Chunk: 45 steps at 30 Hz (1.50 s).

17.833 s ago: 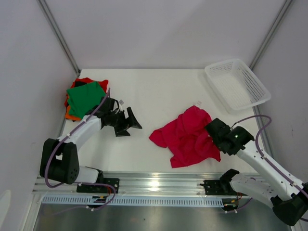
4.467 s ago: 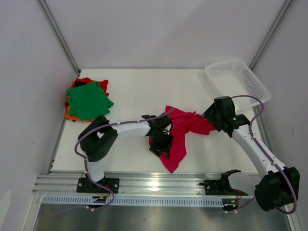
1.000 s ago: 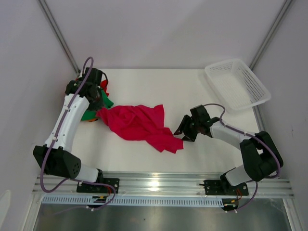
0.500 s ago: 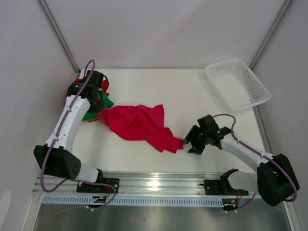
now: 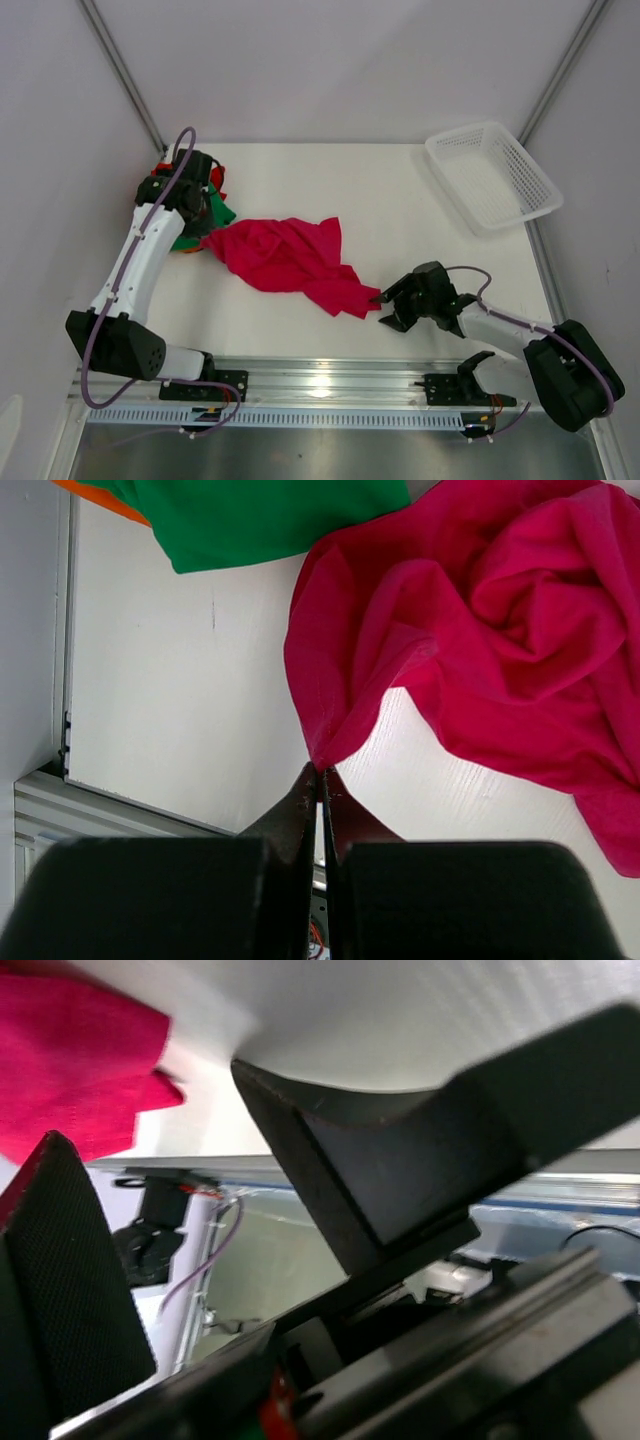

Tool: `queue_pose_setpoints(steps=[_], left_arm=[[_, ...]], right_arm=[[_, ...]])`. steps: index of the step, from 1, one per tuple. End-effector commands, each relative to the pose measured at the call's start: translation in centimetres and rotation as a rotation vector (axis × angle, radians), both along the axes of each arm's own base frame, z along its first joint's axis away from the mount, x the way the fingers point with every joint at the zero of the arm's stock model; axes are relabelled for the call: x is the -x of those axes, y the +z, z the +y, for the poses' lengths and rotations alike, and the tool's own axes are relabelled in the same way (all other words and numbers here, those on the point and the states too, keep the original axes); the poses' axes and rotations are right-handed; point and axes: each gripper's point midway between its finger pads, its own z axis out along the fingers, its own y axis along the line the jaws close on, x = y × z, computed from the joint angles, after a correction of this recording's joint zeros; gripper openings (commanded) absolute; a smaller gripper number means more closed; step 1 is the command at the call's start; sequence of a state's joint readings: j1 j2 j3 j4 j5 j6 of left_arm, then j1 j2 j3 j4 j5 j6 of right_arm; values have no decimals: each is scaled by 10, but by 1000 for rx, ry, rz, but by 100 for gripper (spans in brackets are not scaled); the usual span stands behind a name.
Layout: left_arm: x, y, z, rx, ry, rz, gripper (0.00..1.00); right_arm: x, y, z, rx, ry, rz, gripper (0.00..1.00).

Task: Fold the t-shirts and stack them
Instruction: Flatten out the tshirt

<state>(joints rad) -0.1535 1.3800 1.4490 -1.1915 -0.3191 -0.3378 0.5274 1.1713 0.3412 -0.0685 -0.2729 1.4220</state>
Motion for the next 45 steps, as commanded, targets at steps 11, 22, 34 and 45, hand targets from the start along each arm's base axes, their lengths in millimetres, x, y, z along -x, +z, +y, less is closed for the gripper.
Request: queue_pose_setpoints(steps=[11, 22, 34, 45], left_arm=[[-2, 8, 7, -30, -15, -18, 1], [-3, 6, 6, -29, -18, -12, 1], [-29, 57, 1, -5, -12, -145, 1], [-51, 127, 16, -84, 38, -278, 1]], right_arm=[[-34, -11, 14, -18, -92, -61, 59], [-56, -9, 35, 6, 3, -128, 1], [-126, 51, 21, 319, 106, -419, 0], [-212, 147, -50, 497, -12, -604, 0]])
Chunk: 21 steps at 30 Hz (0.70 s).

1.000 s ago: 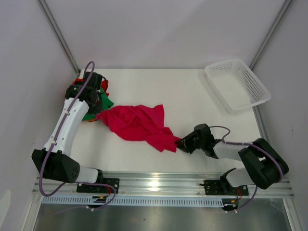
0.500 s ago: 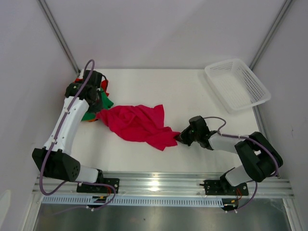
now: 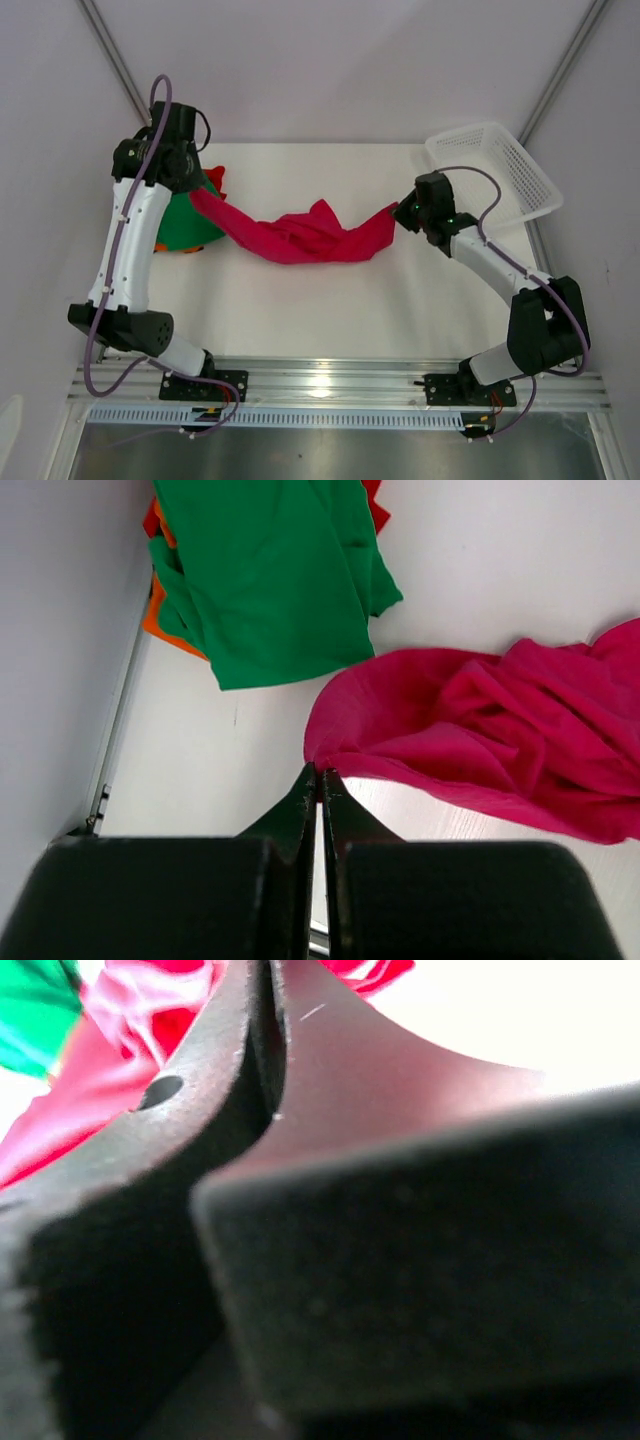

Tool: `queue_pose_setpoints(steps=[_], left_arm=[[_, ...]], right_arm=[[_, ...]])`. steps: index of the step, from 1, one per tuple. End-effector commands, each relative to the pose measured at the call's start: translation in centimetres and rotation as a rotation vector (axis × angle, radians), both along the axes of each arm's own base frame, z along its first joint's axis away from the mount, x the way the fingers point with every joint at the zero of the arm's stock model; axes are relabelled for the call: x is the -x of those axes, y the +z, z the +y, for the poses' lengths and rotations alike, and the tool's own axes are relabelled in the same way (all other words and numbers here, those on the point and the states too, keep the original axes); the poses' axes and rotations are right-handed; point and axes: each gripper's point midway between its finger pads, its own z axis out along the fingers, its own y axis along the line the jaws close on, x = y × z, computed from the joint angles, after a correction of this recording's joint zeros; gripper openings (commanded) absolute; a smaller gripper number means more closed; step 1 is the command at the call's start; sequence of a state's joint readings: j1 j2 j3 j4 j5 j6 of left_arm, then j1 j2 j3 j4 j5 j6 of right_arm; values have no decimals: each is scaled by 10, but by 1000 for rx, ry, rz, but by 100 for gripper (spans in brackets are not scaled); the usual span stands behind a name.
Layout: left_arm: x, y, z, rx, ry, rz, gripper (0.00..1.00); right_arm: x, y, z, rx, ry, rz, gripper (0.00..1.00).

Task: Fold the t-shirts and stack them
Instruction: Flatten out the tshirt

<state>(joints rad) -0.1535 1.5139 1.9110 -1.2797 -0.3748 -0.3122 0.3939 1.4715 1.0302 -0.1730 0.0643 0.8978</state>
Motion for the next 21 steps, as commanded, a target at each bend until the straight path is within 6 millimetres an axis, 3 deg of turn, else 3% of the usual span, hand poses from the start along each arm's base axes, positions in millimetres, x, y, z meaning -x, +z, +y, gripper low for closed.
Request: queue_pose_setpoints(steps=[1, 11, 15, 18, 21], left_arm=[[-4, 29, 17, -70, 49, -51, 1], [-14, 68, 36, -134, 155, -144, 1], [-10, 105, 48, -130, 220, -278, 2], [-6, 145, 43, -70, 201, -430, 1], [-7, 183, 33, -15, 147, -591, 1]], right_arm=[[-11, 19, -30, 102, -24, -39, 0], [-32, 39, -58, 127, -96, -77, 0], [-43, 61, -77, 144, -133, -124, 0], [-56, 92, -89, 141, -158, -186, 0], [-67, 140, -95, 150, -174, -291, 0]])
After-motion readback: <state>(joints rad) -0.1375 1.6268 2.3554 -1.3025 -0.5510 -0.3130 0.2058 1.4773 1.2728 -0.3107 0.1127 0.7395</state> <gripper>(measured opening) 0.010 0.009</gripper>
